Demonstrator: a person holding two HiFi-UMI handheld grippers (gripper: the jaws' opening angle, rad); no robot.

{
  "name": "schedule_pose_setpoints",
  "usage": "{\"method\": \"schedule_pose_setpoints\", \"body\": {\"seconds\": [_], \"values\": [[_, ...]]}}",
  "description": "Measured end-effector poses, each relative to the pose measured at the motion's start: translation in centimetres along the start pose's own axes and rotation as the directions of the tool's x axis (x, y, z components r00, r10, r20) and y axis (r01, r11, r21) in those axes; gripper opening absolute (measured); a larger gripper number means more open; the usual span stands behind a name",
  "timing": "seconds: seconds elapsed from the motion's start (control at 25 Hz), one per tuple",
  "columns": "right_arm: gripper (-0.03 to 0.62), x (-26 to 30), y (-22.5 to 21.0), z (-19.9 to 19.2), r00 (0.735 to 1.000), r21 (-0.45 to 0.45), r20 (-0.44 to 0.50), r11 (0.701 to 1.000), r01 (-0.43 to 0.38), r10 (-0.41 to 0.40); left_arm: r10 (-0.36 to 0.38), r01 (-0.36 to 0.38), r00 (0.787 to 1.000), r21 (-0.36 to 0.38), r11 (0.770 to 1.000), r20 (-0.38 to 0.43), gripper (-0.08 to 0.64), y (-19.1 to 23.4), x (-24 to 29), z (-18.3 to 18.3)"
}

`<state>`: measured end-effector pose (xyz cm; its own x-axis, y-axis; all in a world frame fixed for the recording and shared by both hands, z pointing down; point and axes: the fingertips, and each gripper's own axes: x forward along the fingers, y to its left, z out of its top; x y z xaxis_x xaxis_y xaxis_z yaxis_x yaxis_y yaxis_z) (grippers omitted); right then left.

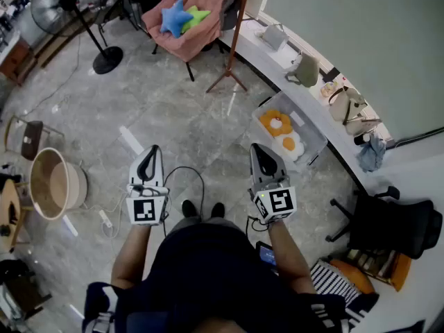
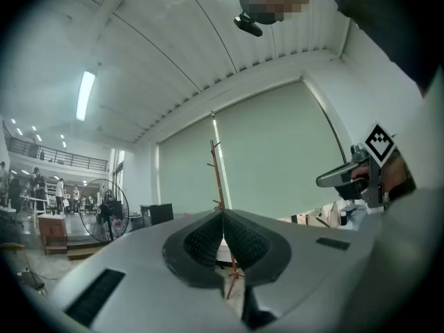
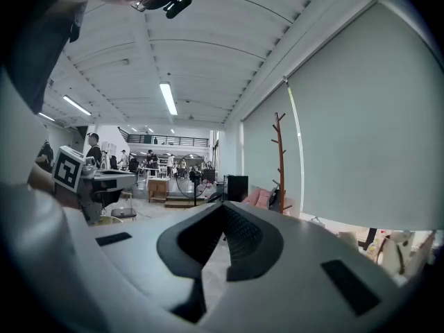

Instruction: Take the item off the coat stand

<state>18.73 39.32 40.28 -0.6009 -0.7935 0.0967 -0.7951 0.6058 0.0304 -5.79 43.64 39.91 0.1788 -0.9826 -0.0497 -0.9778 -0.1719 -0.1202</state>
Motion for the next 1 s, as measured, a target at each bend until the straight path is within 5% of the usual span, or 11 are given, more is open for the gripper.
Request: {"method": "schedule_pose_setpoints", "body": {"seconds": [1.0], "values": [[0.020,0.9,-0.4,0.3,0.999,-0.007,0.033,1.000,-0.003,0.003,-0.008,0.009,1.000,0.013,1.000,-0.015,0.026,0.0,0.9,-0.3]]}}
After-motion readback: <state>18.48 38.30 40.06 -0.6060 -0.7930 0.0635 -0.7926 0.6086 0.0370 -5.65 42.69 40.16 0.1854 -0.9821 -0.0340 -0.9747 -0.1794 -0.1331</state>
